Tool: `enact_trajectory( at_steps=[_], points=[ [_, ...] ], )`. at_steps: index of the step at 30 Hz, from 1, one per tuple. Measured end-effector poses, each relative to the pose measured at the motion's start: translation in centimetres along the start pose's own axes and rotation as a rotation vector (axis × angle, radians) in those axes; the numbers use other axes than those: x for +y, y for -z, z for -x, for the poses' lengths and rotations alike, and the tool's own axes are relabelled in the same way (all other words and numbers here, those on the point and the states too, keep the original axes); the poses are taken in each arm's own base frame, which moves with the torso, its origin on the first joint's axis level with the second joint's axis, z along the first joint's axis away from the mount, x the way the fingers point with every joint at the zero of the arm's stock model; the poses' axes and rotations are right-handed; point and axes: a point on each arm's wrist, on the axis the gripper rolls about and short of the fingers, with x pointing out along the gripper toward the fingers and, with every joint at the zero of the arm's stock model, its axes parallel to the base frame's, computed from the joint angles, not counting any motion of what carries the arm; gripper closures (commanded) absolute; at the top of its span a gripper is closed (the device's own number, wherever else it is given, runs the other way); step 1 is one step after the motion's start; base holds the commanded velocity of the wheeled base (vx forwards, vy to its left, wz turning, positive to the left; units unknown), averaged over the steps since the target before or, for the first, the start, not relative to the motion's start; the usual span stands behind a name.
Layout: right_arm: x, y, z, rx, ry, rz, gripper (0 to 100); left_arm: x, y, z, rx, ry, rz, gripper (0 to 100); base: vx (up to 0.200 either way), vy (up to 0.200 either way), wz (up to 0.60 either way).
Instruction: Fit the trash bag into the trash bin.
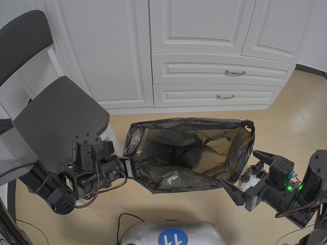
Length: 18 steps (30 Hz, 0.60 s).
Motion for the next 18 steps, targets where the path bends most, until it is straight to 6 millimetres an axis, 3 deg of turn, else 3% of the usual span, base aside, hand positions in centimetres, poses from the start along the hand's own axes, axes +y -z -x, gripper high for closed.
enact_trajectory(
  at_steps=[9,18],
  points=[
    [-1.8,-1.5,2.1,-0.004,0.037,-0.003,0,-0.2,0.0,0.1,-0.006,0.009,-0.005,100,0.000,0.000,0.00],
    [-3.6,-0.7,1.6,0.103,0.118,0.021,0,-0.9,-0.3,0.4,-0.030,0.005,-0.010,100,0.000,0.000,0.00]
  ],
)
